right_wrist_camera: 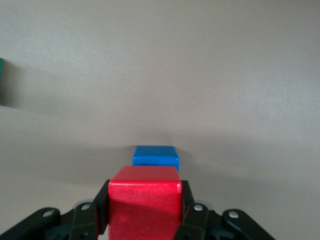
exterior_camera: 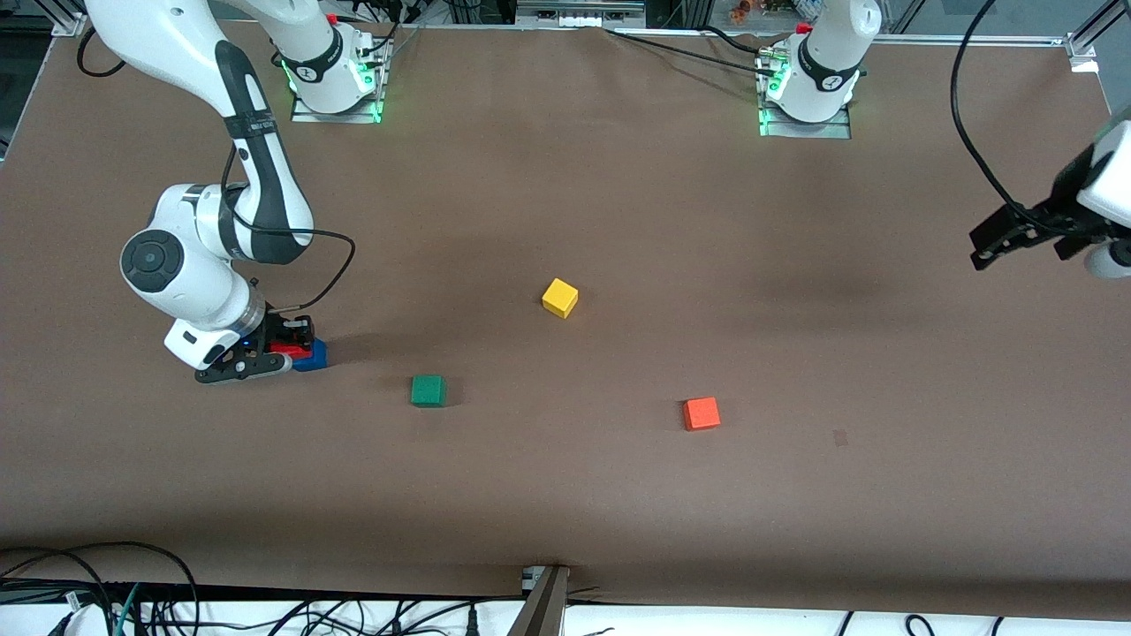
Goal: Pass red block to right arm, stack on blue
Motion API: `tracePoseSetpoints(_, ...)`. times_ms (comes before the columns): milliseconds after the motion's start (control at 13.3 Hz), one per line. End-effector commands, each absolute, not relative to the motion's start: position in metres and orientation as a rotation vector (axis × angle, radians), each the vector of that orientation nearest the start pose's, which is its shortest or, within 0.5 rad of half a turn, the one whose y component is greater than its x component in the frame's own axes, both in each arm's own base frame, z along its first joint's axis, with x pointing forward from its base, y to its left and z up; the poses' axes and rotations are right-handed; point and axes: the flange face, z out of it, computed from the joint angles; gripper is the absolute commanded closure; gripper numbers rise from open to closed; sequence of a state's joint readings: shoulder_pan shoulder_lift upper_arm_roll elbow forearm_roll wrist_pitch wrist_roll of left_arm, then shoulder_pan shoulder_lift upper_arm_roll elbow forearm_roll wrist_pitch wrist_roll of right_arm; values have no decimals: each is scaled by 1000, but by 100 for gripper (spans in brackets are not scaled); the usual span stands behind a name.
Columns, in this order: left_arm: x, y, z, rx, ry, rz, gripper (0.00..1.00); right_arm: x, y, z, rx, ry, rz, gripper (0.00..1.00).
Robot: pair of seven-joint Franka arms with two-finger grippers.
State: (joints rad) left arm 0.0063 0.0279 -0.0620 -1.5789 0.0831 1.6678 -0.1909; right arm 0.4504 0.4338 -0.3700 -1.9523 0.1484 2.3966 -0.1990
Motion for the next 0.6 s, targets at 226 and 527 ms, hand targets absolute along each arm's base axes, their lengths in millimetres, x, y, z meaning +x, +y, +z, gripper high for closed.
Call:
tracePoseSetpoints(226,543,-47,609,-3069,-141,-49,0,610,58,267,-3188,-304,-119,78)
tracePoseSetpoints(527,557,-53,608,-3068,-130,-12,0,607,55,258,-3192,-289,-148,78)
